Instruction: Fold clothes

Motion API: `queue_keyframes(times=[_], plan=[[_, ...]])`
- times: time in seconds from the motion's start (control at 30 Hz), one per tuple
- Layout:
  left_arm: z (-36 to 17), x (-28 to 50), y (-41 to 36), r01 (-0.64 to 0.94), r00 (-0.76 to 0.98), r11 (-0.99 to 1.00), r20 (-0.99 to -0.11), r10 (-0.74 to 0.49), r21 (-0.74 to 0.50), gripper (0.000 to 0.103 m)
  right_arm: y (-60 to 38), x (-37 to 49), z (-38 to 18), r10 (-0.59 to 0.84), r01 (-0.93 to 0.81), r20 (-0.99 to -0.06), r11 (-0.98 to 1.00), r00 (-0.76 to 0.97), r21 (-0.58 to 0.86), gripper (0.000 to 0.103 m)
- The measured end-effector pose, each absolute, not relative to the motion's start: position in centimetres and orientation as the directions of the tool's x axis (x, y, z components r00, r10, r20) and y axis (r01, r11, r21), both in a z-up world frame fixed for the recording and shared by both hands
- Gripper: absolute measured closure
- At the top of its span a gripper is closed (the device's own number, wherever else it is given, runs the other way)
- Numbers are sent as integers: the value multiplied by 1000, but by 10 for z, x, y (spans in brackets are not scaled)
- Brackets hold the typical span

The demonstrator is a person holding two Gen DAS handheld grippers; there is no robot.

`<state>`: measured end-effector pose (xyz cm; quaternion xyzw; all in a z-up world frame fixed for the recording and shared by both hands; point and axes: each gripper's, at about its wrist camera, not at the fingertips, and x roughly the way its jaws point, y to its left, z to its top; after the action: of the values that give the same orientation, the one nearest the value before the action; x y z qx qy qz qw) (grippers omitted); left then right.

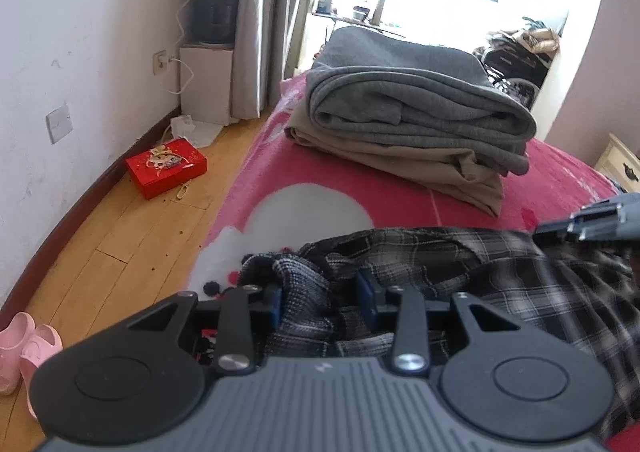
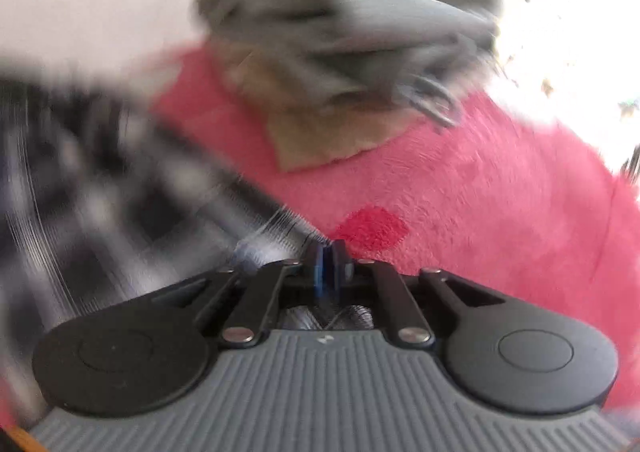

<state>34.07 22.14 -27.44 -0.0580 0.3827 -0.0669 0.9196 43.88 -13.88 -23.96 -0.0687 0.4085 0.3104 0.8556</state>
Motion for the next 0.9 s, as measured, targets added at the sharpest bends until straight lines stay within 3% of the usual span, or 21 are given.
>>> queue_keyframes(times=[0.03, 0.13, 0.23, 0.33, 0.47, 0.67, 0.8, 0.9], plan=[[-272, 341, 221, 87, 692, 984, -702, -172, -156, 62, -156, 447, -235, 511, -518, -716, 821, 475, 243, 78], [-263, 341, 220, 89, 682, 987, -714, -161, -137, 61, -221, 453, -213, 575, -323, -587, 813, 570, 483, 75], [-250, 337, 217, 72, 695, 992, -708, -125, -104, 58, -286, 431, -181, 518, -199, -512, 809, 685, 552, 74], [-237, 333, 212, 55, 717, 996, -691, -93, -76, 55, -335, 392, -146, 410, -149, -534, 874, 740, 463, 74], [-228, 336, 193, 81, 729, 994, -676, -107, -71, 53, -362, 341, -128, 285, -185, -640, 958, 714, 220, 74], [-233, 345, 146, 178, 731, 984, -672, -122, 15, 53, -335, 318, -176, 200, -363, -790, 931, 579, -30, 74], [-233, 348, 149, 148, 733, 977, -680, -2, 156, 53, -321, 323, -202, 166, -459, -824, 880, 542, -125, 74], [-226, 346, 172, 97, 723, 984, -690, 36, 153, 54, -314, 332, -214, 164, -523, -835, 836, 526, -165, 74]])
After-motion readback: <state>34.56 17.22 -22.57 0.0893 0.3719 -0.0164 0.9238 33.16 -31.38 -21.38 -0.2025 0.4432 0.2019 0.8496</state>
